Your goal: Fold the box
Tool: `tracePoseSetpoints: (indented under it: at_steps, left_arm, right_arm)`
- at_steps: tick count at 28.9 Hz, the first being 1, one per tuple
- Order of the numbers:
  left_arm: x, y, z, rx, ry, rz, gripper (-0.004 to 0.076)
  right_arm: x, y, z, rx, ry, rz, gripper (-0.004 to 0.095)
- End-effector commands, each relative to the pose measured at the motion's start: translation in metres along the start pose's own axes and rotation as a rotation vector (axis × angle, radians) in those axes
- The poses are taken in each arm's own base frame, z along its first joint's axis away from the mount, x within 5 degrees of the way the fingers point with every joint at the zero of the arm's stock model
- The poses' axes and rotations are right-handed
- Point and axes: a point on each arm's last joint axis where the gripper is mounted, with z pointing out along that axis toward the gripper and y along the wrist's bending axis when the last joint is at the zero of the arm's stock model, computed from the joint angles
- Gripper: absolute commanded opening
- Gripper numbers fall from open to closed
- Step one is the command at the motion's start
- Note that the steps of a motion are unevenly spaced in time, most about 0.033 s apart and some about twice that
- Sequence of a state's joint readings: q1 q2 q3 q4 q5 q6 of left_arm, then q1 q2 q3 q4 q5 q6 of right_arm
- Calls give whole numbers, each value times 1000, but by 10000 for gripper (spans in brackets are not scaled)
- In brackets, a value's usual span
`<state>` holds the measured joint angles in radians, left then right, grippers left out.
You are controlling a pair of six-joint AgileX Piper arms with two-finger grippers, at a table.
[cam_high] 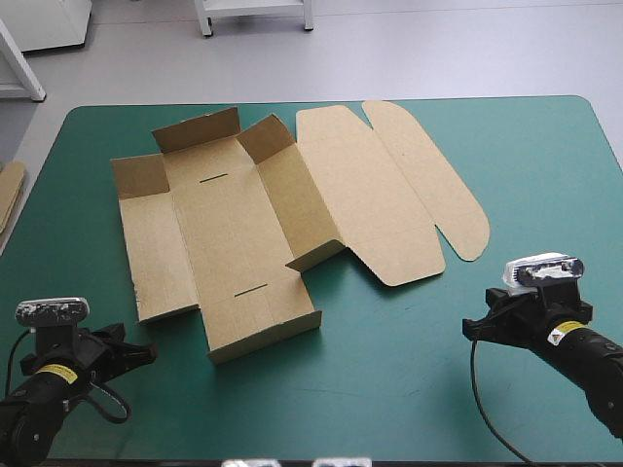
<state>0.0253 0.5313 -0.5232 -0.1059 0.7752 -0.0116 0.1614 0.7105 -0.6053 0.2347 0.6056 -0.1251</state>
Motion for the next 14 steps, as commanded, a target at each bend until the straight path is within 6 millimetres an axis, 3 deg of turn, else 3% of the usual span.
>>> tracePoseSetpoints:
  at_steps: [1, 14]
  left_arm:
    - [-15, -3, -5, 16, -92, -1, -8]
    - [-15, -3, -5, 16, -99, -1, -8]
  right_arm:
    - [-13, 1, -5, 0, -80, 4, -19]
    - [-13, 1, -5, -1, -80, 6, -19]
